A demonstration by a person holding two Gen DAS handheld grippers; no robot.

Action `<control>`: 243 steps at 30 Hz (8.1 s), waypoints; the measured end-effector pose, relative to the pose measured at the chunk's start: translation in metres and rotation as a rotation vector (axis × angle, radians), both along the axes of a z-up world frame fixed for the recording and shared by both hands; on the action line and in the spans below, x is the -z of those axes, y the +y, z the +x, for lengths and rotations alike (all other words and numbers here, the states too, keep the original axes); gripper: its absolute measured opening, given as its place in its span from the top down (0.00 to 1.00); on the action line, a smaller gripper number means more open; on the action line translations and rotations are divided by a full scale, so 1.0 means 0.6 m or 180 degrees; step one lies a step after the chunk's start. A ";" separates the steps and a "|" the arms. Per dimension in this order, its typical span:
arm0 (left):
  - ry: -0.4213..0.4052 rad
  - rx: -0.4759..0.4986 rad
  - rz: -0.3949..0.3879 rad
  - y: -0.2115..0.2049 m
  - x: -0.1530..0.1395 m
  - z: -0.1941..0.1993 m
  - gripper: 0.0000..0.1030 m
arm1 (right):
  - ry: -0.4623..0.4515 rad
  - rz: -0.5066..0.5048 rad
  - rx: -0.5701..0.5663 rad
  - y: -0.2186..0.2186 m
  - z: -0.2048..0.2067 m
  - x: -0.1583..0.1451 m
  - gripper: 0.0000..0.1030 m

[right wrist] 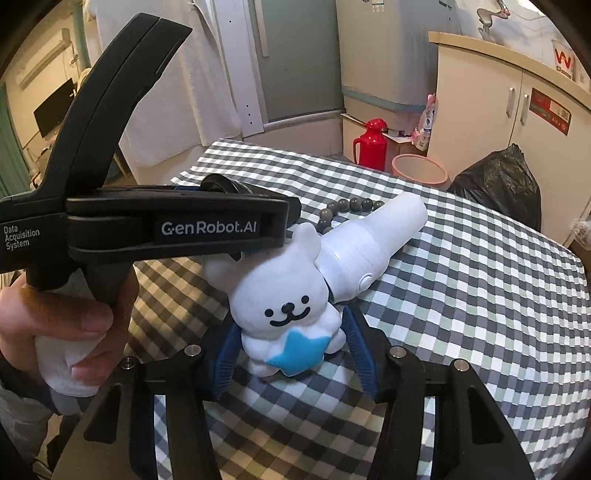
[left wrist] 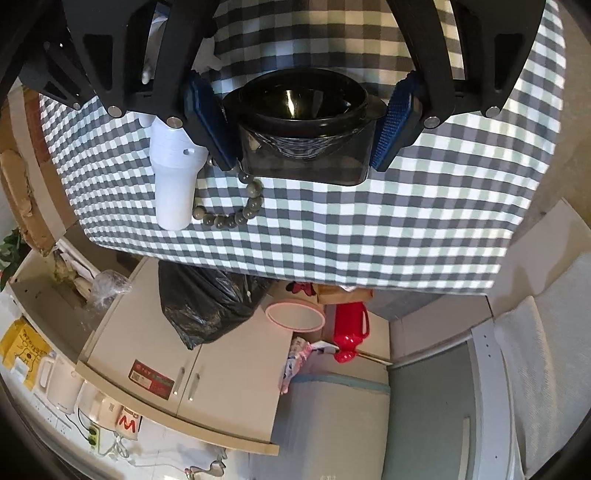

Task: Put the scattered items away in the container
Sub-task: 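Lift the black lid with the left gripper while the right lifts the bunny figure, then carry the black lid with the left gripper while the right carries the bunny over the box, then open both grippers to drop the lid and bunny into the box, then move both grippers back over the table toward the bottle and beads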

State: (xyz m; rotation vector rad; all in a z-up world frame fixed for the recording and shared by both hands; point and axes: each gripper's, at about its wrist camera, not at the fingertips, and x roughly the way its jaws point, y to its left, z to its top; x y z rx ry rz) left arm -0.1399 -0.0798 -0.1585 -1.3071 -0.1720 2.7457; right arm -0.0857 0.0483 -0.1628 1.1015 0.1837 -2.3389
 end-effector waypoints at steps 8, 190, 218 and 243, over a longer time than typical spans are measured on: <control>0.0171 -0.0043 -0.0166 0.004 -0.039 0.029 0.26 | 0.0097 -0.0056 0.0001 0.003 0.026 -0.028 0.48; 0.1040 0.1535 -0.0266 0.637 -0.252 0.140 0.09 | 0.1136 0.0085 0.2462 0.654 0.187 -0.281 0.57; 0.1467 0.0810 -0.0143 0.409 -0.356 0.219 0.03 | 0.1525 -0.0035 0.2034 0.479 0.222 -0.355 0.45; 0.1461 0.0044 -0.0195 0.193 -0.352 0.206 0.00 | 0.1652 -0.0040 0.1626 0.316 0.193 -0.350 0.00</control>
